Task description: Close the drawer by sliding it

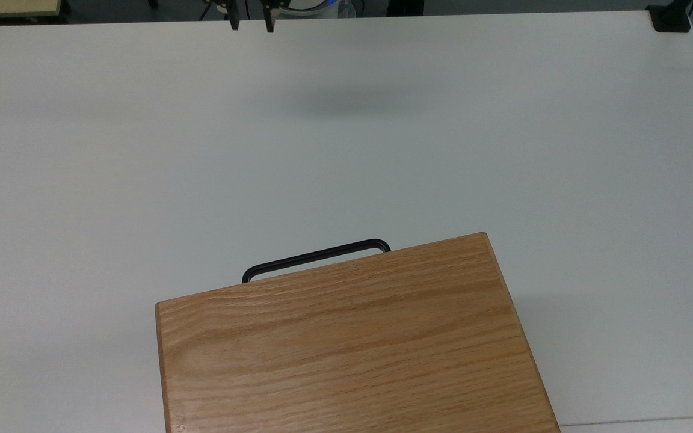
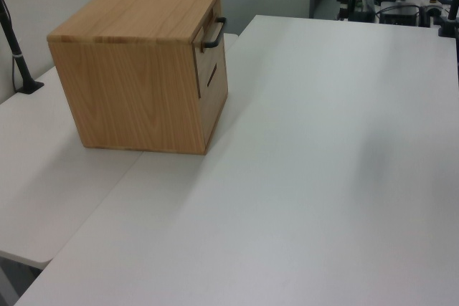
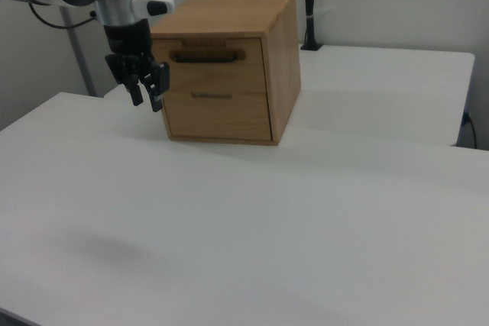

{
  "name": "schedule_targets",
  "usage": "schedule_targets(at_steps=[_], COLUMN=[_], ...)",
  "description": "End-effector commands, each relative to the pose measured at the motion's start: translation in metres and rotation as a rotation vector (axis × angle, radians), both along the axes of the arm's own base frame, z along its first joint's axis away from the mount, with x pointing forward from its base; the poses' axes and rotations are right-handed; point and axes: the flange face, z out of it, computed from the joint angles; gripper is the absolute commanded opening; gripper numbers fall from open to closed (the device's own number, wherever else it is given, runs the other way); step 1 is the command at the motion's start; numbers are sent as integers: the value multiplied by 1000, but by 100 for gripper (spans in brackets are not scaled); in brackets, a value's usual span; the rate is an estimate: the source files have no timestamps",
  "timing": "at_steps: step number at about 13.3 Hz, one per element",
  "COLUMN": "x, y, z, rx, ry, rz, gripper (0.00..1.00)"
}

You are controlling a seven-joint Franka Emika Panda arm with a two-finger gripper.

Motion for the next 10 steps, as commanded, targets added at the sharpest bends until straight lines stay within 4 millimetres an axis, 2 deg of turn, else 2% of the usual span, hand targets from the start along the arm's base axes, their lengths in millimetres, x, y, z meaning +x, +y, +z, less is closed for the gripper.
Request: schedule_targets(at_steps=[1,6,10], x=[-11,-2,-1], y=[-4,-25,-27], z=[3,9,7], rx=[-27,-47,-61], ry=[-31,-82,-80], rz=[15,-13,-3], gripper=[100,100,100])
